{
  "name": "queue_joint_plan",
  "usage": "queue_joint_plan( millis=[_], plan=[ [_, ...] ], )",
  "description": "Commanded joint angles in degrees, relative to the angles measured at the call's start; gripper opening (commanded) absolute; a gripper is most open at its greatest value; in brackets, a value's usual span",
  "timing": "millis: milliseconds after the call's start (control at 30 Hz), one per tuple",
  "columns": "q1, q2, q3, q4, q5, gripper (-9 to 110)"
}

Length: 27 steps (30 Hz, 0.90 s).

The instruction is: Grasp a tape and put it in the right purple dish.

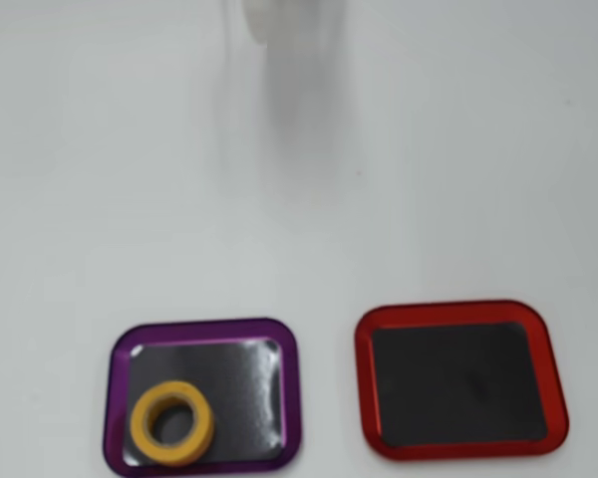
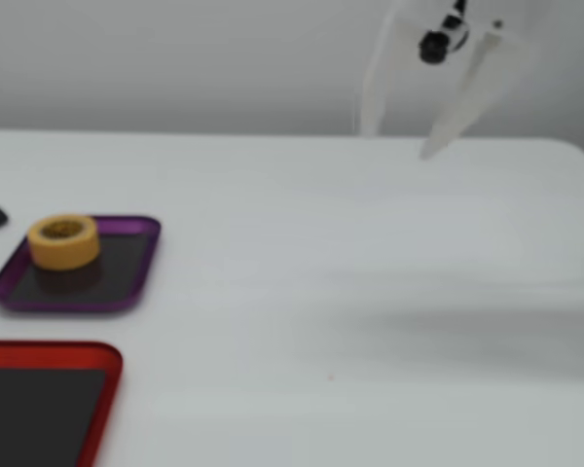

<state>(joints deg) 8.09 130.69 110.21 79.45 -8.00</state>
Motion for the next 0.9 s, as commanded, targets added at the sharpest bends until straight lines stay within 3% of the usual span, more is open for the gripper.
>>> queue_joint_plan(
  millis=[0, 367, 600, 867],
  plan=[
    [-1.05, 11.43, 13.18, -5.8, 0.53, 11],
    [-1.58, 44.65, 46.85, -16.7, 0.09, 12],
    [-1.32, 67.24, 64.25, -17.05, 0.79, 12],
    [-1.23, 65.04, 67.85, -13.54, 0.97, 12]
  ],
)
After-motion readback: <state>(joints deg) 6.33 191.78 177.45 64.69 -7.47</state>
